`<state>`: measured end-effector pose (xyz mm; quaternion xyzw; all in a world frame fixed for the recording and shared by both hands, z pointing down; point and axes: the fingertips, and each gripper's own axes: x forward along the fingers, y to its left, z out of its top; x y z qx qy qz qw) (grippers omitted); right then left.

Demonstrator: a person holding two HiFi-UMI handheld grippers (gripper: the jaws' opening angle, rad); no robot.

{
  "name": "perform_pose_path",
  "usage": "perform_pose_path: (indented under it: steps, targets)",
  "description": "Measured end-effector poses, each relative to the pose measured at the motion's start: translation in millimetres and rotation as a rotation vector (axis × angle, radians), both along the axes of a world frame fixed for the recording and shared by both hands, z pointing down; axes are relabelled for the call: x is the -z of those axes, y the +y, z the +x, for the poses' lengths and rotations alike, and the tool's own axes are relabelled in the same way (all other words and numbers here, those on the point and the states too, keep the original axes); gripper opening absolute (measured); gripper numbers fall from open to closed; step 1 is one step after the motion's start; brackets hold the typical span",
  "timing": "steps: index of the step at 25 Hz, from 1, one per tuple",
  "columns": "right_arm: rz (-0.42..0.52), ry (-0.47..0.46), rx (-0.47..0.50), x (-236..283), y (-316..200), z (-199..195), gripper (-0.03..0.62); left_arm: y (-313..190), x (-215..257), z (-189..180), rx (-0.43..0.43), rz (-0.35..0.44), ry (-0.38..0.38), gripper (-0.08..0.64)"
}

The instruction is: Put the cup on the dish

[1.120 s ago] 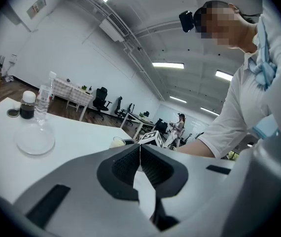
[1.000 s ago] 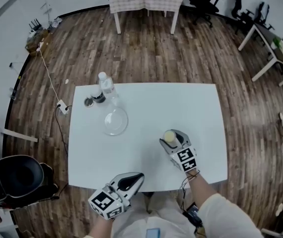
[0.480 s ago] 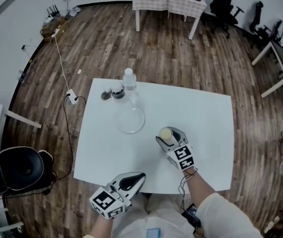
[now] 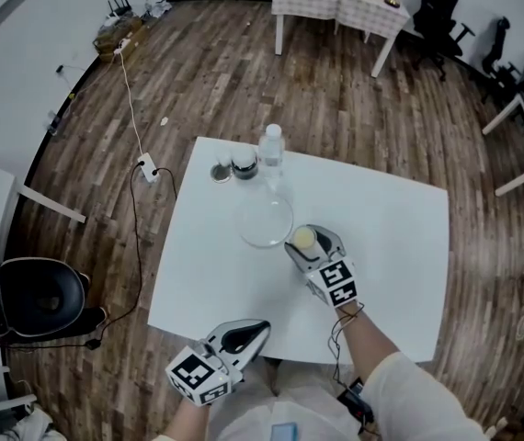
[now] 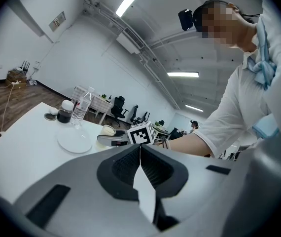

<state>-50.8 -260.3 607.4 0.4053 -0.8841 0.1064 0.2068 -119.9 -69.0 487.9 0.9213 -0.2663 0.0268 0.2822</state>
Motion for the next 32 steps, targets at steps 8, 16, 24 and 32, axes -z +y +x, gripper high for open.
perform_pose_path:
  steps: [8, 16, 24, 32]
  targets:
    - [0.001, 0.007, 0.027, -6.8, -17.0, -24.2, 0.278, -7.2, -6.0, -17.6, 0.015, -0.008, -0.003, 0.002]
    - [-0.004, 0.021, 0.049, -15.6, -40.4, -52.5, 0.278, -9.5, -12.7, -38.3, 0.036, -0.029, -0.015, 0.002]
    - [-0.007, 0.012, 0.065, -24.4, -59.2, -76.5, 0.278, -16.6, -21.8, -51.6, 0.047, -0.048, -0.016, 0.002]
    - [-0.022, 0.026, 0.071, -38.2, -69.0, -81.3, 0.278, -21.2, -27.3, -54.2, 0.044, -0.065, -0.016, 0.002]
